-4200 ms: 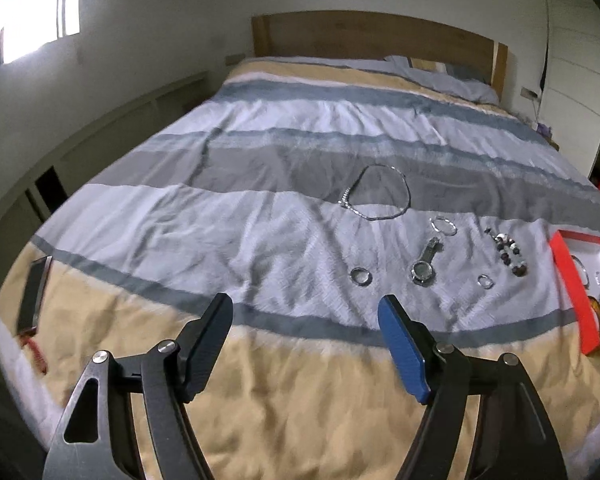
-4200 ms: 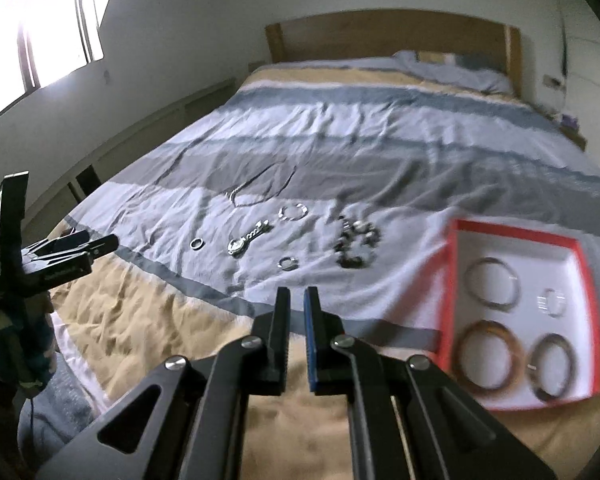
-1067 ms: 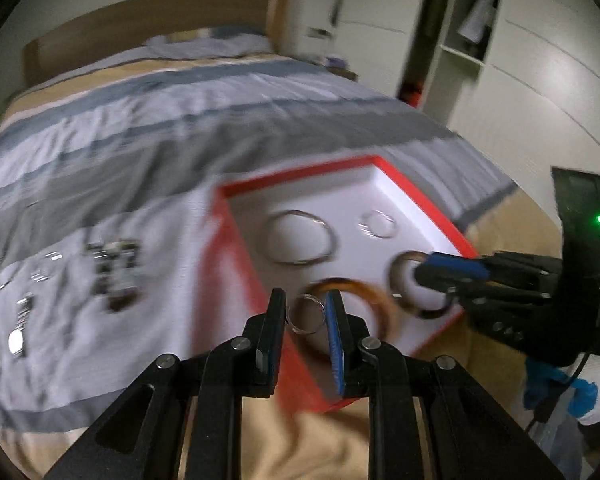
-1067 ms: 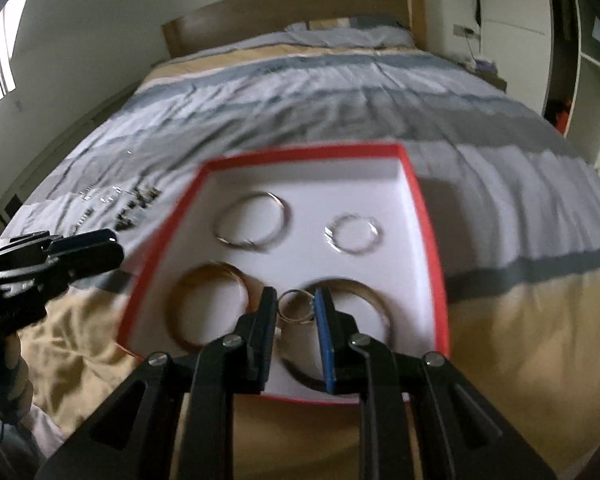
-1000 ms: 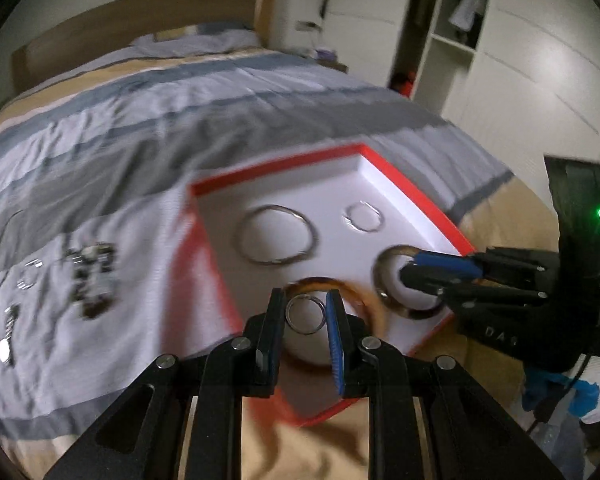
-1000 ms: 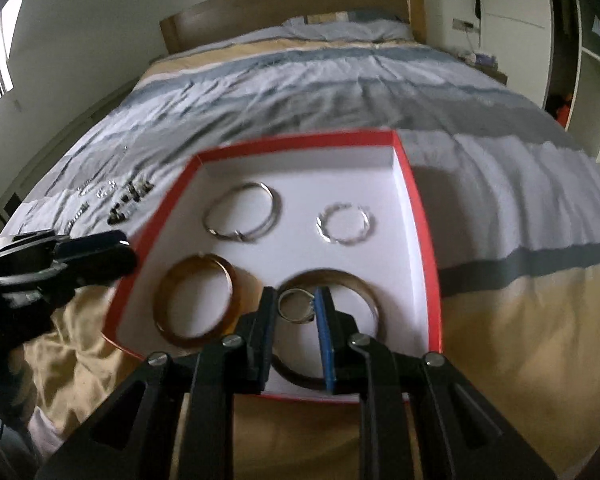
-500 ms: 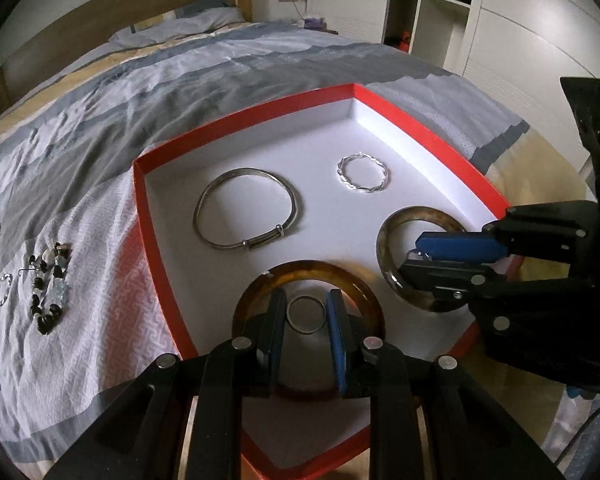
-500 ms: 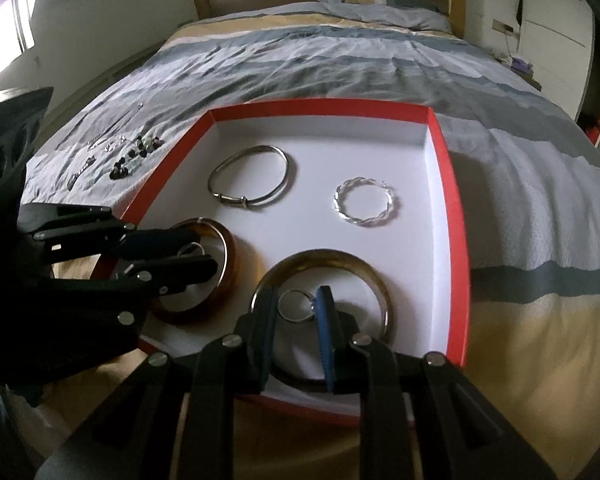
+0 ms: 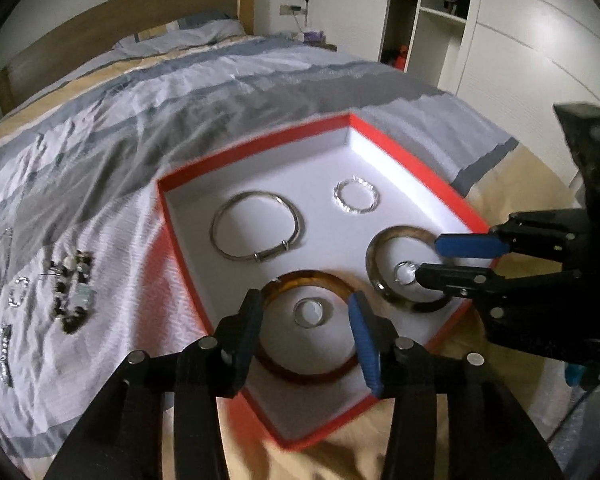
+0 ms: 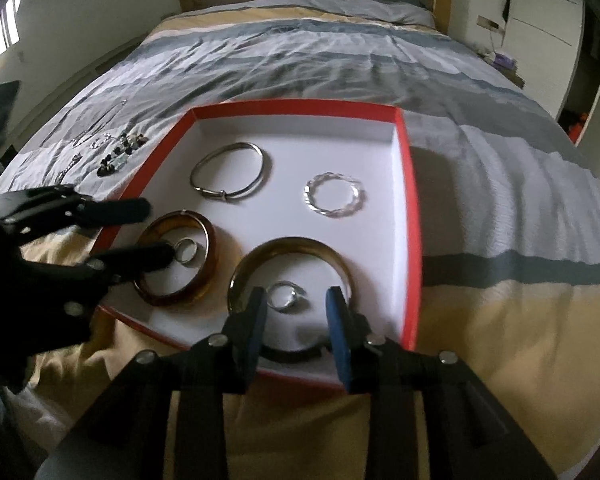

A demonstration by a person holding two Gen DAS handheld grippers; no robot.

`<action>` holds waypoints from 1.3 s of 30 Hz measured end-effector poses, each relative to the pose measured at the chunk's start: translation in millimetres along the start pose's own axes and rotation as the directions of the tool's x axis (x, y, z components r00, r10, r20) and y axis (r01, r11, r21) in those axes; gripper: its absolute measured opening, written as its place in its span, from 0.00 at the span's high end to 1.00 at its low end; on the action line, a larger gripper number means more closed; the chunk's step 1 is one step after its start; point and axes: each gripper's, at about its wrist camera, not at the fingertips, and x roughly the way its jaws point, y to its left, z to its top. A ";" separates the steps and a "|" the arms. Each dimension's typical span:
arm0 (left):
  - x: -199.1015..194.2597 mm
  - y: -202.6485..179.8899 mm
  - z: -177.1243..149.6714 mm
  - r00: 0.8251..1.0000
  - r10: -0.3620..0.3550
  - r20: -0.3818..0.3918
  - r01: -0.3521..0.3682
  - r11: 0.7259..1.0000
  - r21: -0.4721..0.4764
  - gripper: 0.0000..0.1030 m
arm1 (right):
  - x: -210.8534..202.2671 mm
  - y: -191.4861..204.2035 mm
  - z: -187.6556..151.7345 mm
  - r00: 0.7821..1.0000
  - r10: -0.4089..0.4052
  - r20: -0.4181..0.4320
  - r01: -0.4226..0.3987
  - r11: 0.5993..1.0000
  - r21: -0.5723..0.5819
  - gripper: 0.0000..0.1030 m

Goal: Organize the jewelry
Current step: 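Carry both rings into the red box and release them inside the bangles, then withdraw both open tools from the box and move toward the watch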

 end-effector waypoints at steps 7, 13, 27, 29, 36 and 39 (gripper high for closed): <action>-71.7 10.7 1.6 0.994 0.038 0.100 -0.033 0.998 -0.054 0.57 | -57.4 5.2 1.1 0.997 -0.027 0.076 0.025 0.999 0.021 0.72; -133.1 26.3 -21.6 0.989 0.115 0.091 -0.106 0.990 -0.092 0.52 | -118.1 23.3 -8.6 0.987 -0.019 0.160 0.012 0.999 0.041 0.72; -273.9 80.9 -140.6 0.946 0.305 0.112 -0.259 0.915 -0.309 0.32 | -199.9 92.6 -52.9 0.970 0.031 0.243 -0.043 0.998 0.044 0.72; -287.0 91.1 -152.9 0.936 0.334 0.114 -0.279 0.898 -0.341 0.32 | -205.1 98.7 -55.1 0.968 0.031 0.249 -0.043 0.998 0.043 0.72; -323.0 118.5 -187.5 0.896 0.423 0.133 -0.341 0.849 -0.403 0.32 | -214.4 125.0 -58.1 0.962 0.050 0.267 -0.061 0.998 0.032 0.72; -327.3 126.3 -196.8 0.892 0.437 0.112 -0.357 0.836 -0.417 0.32 | -212.3 133.9 -53.9 0.962 0.062 0.267 -0.070 0.997 0.023 0.72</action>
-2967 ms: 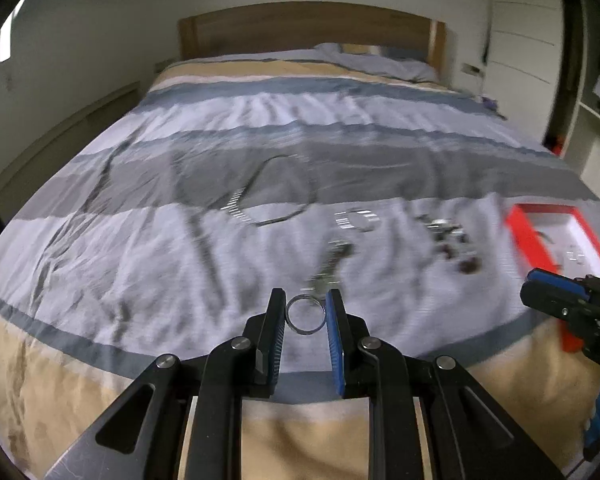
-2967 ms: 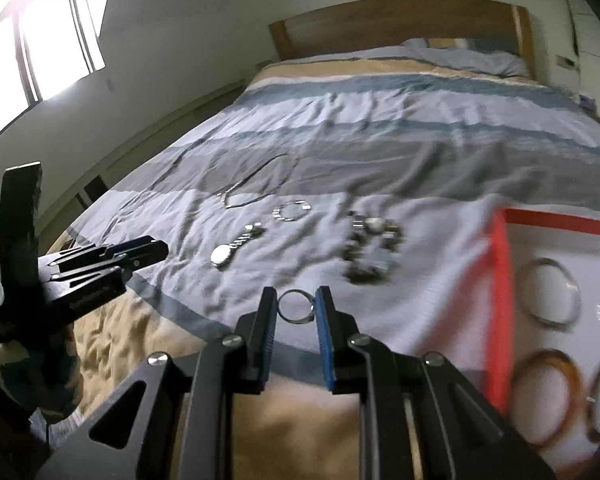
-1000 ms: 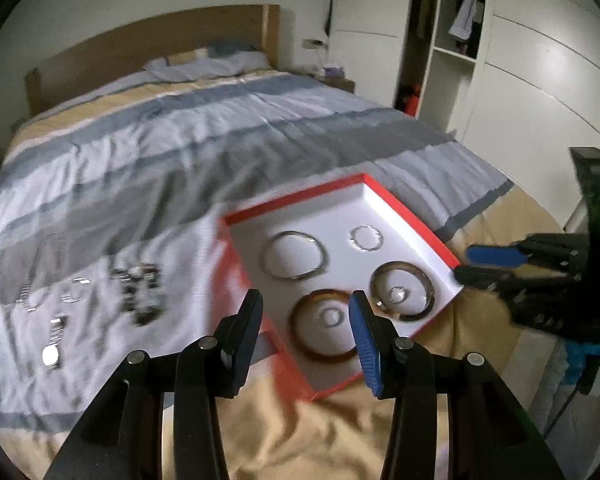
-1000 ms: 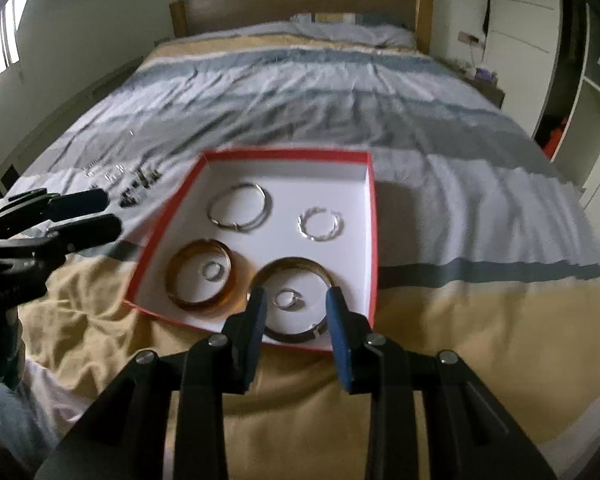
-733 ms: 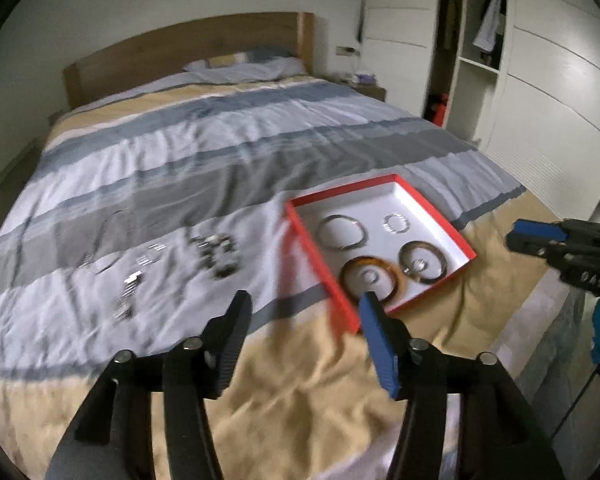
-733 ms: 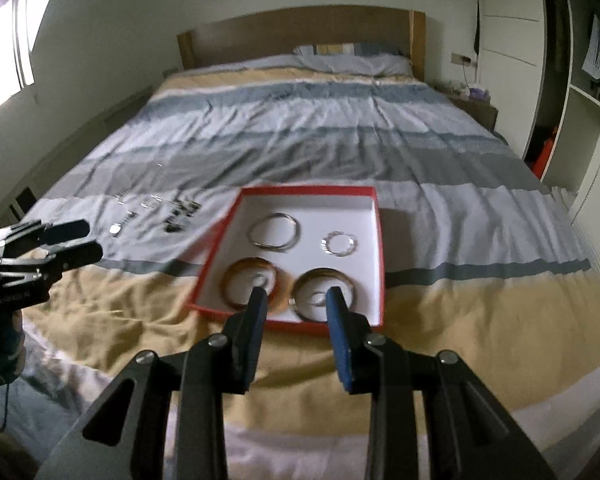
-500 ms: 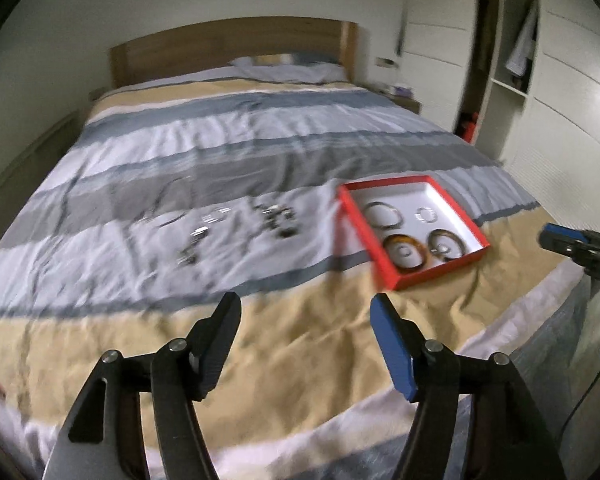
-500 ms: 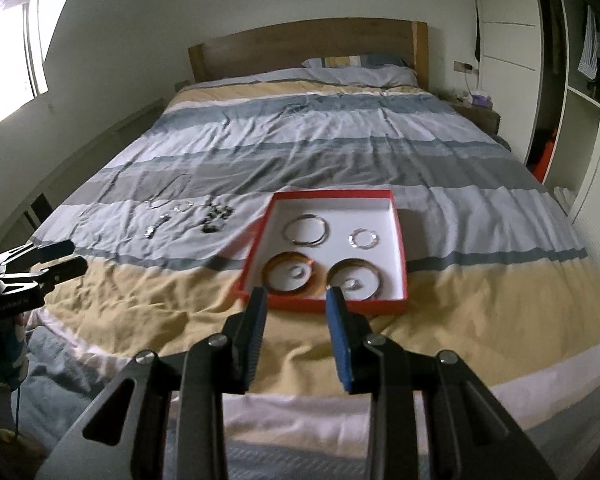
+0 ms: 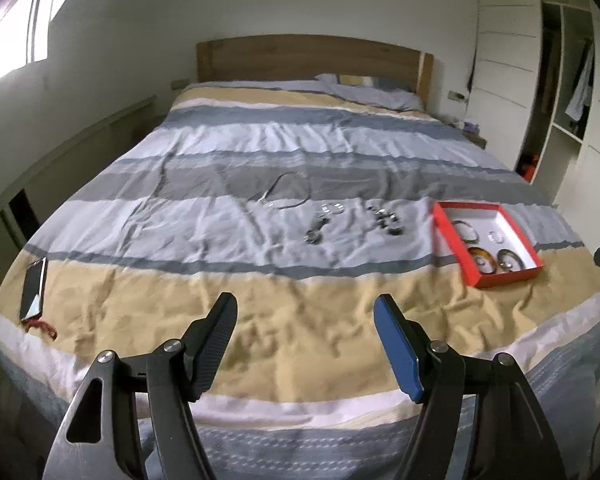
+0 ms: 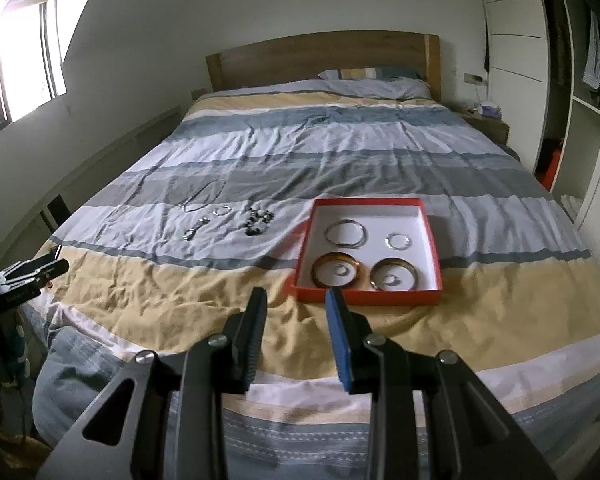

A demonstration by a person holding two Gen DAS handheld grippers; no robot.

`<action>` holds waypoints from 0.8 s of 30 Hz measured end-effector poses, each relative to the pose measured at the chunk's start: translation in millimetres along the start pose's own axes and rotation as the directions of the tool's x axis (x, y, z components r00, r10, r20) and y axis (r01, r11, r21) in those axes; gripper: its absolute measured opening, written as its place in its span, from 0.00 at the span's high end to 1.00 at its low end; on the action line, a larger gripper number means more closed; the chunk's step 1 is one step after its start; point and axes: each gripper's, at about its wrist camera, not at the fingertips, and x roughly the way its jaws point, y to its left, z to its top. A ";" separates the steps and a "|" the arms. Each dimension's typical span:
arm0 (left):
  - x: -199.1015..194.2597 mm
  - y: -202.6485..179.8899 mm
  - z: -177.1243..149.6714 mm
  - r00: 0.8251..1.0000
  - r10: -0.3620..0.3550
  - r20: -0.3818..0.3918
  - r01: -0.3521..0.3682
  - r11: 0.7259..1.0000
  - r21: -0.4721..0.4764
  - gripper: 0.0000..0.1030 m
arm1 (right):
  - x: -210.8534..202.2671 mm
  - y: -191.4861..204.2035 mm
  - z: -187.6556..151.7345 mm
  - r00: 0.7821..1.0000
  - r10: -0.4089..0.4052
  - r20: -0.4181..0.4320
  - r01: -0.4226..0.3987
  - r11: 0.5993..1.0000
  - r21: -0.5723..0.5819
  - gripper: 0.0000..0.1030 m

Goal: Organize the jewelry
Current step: 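Withdraw both open tools from the box and move toward the watch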

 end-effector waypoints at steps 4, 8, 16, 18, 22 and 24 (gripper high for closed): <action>5.0 11.7 -2.1 1.000 0.017 -0.007 -0.017 1.000 -0.019 0.32 | 11.4 13.7 7.4 1.000 0.018 -0.006 -0.018 1.000 -0.024 0.72; 17.5 17.4 0.8 1.000 0.023 -0.018 -0.024 0.999 -0.022 0.30 | 31.5 22.7 14.4 0.999 0.040 -0.023 -0.041 0.998 -0.037 0.72; 72.0 23.8 22.6 0.998 0.045 -0.050 -0.046 0.998 -0.032 0.27 | 100.7 32.8 30.9 0.994 0.080 -0.080 -0.083 0.996 -0.039 0.71; 86.9 24.9 28.2 0.997 0.051 -0.054 -0.053 0.998 -0.035 0.26 | 122.6 34.2 35.5 0.991 0.093 -0.094 -0.097 0.994 -0.040 0.71; 119.2 23.7 38.8 0.996 0.056 -0.065 -0.058 0.998 -0.039 0.26 | 158.4 38.3 41.8 0.986 0.117 -0.115 -0.123 0.991 -0.043 0.70; 134.3 21.6 41.8 0.996 0.050 -0.075 -0.053 0.998 -0.033 0.26 | 176.5 39.8 44.9 0.983 0.130 -0.126 -0.136 0.990 -0.039 0.69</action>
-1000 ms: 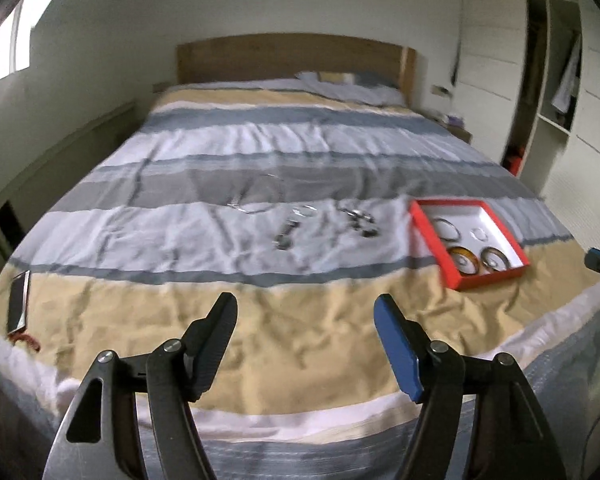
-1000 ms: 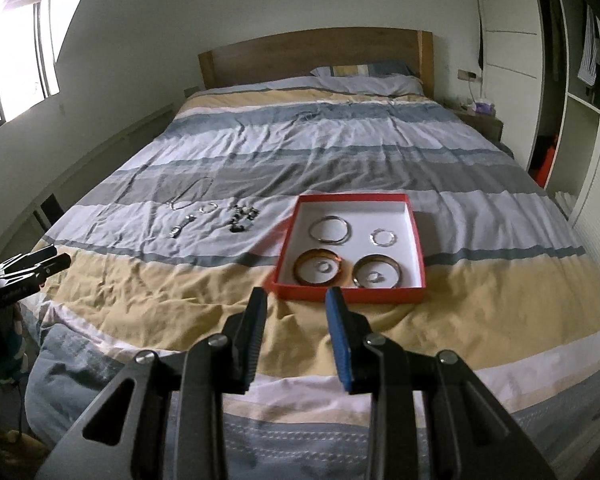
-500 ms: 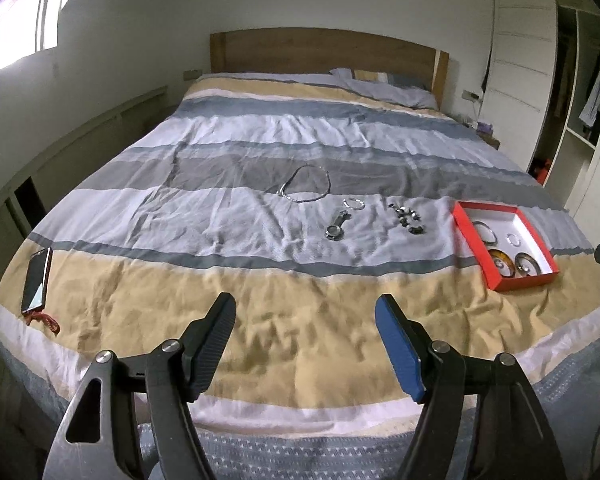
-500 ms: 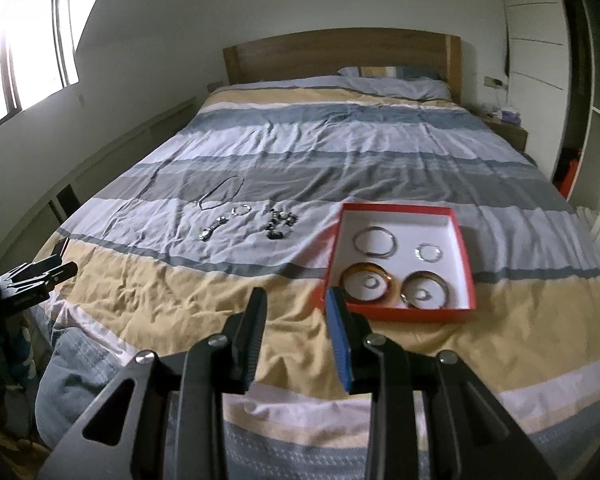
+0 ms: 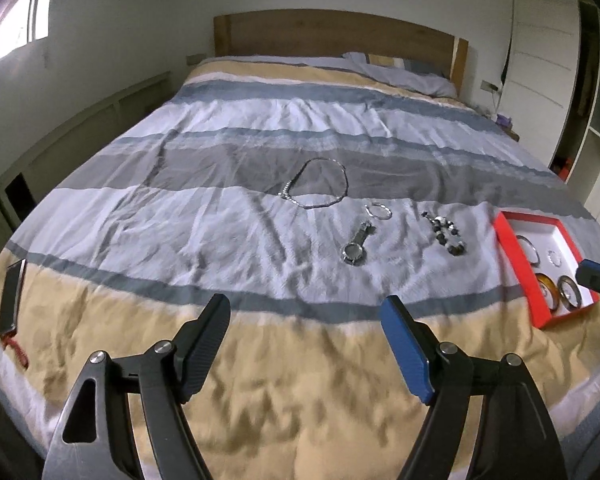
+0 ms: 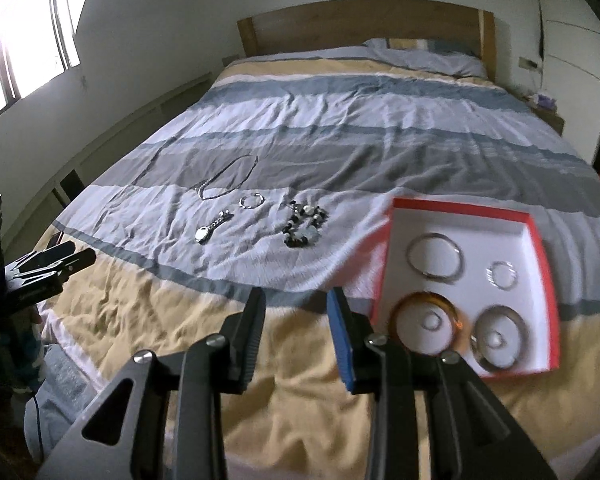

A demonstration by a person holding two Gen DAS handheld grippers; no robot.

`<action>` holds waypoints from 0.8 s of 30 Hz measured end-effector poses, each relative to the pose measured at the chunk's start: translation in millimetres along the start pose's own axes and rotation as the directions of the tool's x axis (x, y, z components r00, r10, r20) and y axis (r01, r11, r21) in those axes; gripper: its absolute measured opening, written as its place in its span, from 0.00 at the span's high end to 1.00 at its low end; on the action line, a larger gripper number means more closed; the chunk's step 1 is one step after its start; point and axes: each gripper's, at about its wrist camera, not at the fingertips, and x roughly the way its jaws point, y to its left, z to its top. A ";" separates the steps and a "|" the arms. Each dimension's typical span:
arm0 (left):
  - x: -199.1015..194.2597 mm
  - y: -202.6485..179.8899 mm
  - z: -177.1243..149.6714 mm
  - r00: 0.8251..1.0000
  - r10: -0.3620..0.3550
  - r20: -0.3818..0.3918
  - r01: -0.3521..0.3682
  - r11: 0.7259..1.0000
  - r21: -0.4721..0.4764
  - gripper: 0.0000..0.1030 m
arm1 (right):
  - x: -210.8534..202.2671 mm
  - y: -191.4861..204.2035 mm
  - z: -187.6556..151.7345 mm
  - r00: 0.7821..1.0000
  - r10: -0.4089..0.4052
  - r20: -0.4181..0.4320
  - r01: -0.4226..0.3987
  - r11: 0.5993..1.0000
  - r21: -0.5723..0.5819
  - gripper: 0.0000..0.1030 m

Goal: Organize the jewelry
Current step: 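Withdraw both open tools from the box and move toward the watch, then grasp the silver watch with the left tool while the right tool grasps the beaded bracelet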

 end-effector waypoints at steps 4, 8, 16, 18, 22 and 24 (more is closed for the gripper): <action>32.3 -9.9 9.4 1.000 -0.023 -0.021 0.024 0.999 0.025 0.26 | 36.8 -2.7 12.1 0.999 0.022 -0.024 -0.021 1.000 0.022 0.61; 71.1 -23.2 20.6 0.997 -0.057 -0.047 0.058 0.998 0.039 0.26 | 75.4 -3.6 25.5 0.998 0.036 -0.043 -0.034 0.999 0.042 0.59; 146.6 -41.7 41.2 0.994 -0.063 -0.092 0.069 0.996 0.062 0.28 | 142.4 -14.7 40.5 0.995 0.053 -0.085 -0.043 0.993 0.112 0.55; 158.8 -41.2 43.0 0.993 -0.065 -0.103 0.071 0.996 0.057 0.30 | 156.9 -17.7 42.8 0.994 0.063 -0.092 -0.050 0.990 0.132 0.54; 180.7 -43.5 39.7 0.987 -0.079 -0.138 0.088 0.994 0.062 0.36 | 179.3 -19.5 44.5 0.993 0.055 -0.108 -0.039 0.989 0.145 0.54; 185.4 -46.7 37.0 0.987 -0.080 -0.141 0.091 0.993 0.074 0.37 | 186.4 -20.5 44.5 0.993 0.050 -0.107 -0.034 0.988 0.150 0.54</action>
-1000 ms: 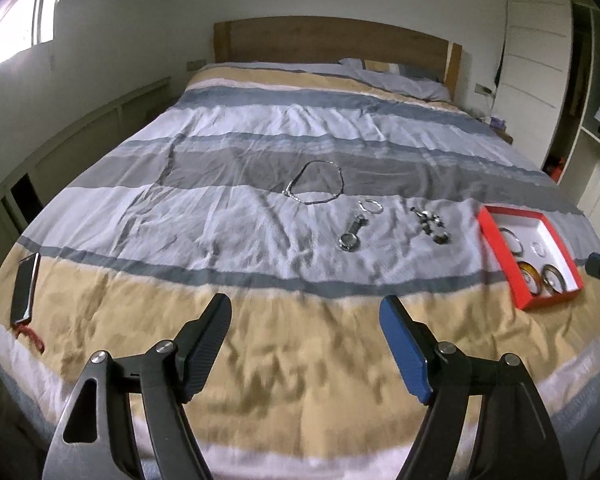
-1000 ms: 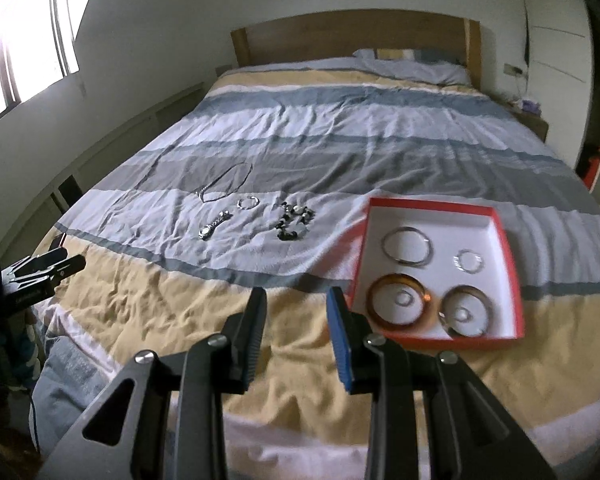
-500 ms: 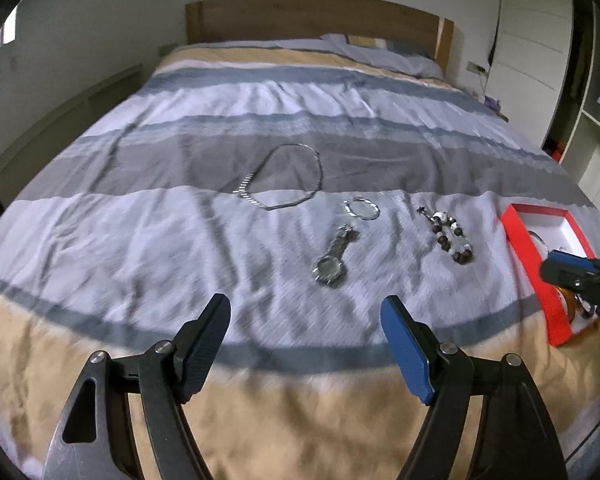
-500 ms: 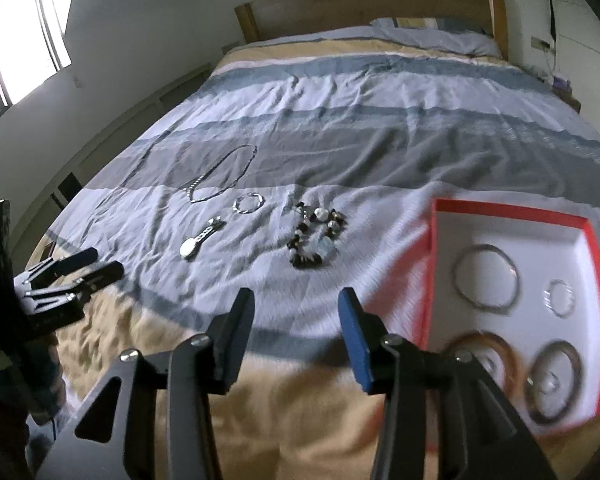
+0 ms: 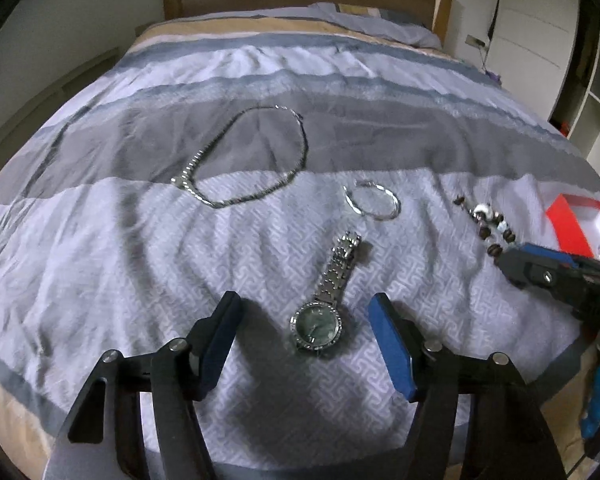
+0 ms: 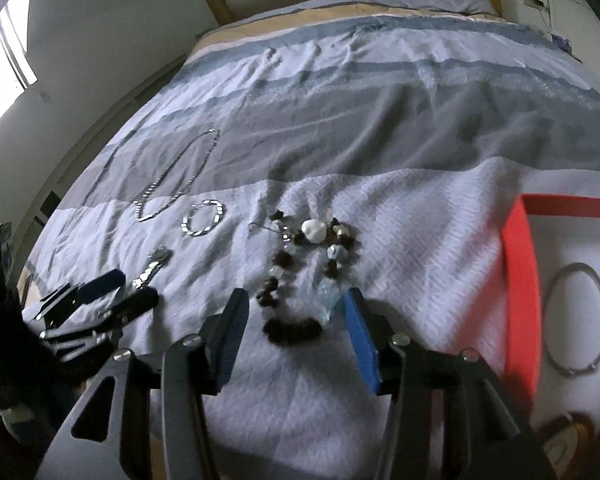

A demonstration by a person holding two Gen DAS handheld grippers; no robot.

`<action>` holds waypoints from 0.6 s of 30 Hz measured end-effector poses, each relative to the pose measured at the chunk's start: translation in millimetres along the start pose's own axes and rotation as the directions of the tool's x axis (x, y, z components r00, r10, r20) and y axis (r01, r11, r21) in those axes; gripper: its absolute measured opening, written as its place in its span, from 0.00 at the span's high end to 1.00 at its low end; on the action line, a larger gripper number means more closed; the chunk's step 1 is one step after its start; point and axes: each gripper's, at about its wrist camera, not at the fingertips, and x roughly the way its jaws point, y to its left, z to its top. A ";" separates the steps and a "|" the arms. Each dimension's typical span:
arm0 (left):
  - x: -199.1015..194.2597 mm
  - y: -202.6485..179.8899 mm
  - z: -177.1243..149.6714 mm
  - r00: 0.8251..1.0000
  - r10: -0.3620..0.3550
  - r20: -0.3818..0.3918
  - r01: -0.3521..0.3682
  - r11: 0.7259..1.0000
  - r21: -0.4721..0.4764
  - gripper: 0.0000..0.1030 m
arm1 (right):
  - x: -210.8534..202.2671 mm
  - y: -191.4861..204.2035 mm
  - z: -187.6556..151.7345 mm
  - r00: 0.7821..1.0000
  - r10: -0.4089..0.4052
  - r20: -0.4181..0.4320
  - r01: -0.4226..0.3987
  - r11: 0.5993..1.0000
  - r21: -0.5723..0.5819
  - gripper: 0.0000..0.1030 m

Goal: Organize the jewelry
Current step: 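Grasp the silver watch with the left tool while the right tool grasps the beaded bracelet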

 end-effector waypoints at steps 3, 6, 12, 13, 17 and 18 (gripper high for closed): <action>4.6 -2.9 -2.0 1.000 -0.003 -0.001 0.003 1.000 0.020 0.41 | 10.2 -0.6 2.3 1.000 -0.013 0.003 0.013 1.000 0.003 0.53; 6.6 -8.0 -1.3 1.000 -0.013 -0.001 0.013 0.999 0.043 0.53 | 16.5 1.1 4.8 1.000 -0.020 0.005 0.020 1.000 -0.001 0.52; 8.2 -18.1 1.5 0.999 -0.039 -0.003 0.039 0.996 0.086 0.77 | 15.2 -2.8 2.6 1.000 -0.005 0.010 0.005 1.000 0.004 0.69; 7.9 -19.8 1.6 0.999 -0.036 -0.003 0.036 0.995 0.093 0.77 | 14.1 -5.1 1.7 1.000 0.002 0.009 -0.002 1.000 0.012 0.72; 4.2 -20.6 1.8 0.999 -0.044 -0.004 0.044 0.995 0.088 0.77 | 9.2 -9.1 -2.0 1.000 0.027 -0.001 -0.027 0.999 0.023 0.85; 2.5 -20.4 1.4 0.999 -0.046 -0.005 0.047 0.995 0.083 0.77 | 5.3 -9.0 -3.7 0.999 0.034 0.002 -0.034 0.999 0.022 0.86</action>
